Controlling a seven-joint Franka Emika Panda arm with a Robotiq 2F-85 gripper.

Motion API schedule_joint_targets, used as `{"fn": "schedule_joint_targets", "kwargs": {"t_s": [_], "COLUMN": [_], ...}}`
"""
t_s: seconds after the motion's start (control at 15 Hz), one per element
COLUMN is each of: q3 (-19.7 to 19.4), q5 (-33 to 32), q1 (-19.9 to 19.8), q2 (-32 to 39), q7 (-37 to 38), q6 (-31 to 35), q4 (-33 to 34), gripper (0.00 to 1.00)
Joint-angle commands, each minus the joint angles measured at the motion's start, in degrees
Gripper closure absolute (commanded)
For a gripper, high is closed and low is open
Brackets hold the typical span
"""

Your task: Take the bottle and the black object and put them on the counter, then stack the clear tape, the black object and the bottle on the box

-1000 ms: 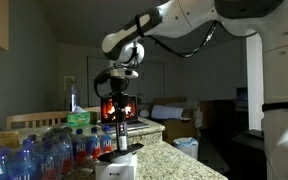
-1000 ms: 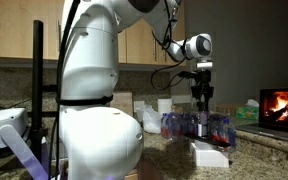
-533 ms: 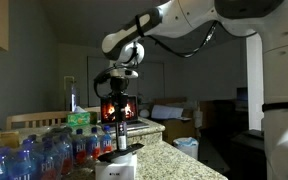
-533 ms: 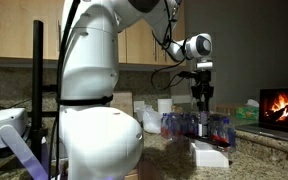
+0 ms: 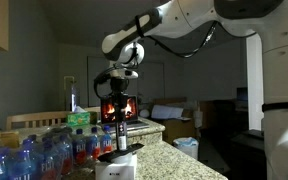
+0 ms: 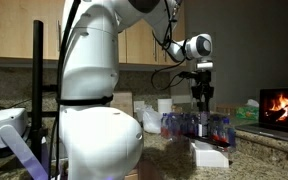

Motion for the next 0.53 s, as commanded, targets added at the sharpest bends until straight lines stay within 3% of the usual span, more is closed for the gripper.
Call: {"fn": "schedule_joint_targets", "kwargs": {"t_s": [0.0,0.13,0.47], "q3": [-0.4,-0.4,-0.4], "q5": [1.5,1.5,1.5], "q1": [0.1,0.1,0.1], "q2": [-0.3,-0.3,-0.4], "q7": [-0.5,-0.4,-0.3], "q6": [-0.2,-0.2,-0.1], "q4": [0.3,0.3,0.3], "gripper": [0.12,0.02,0.00]}}
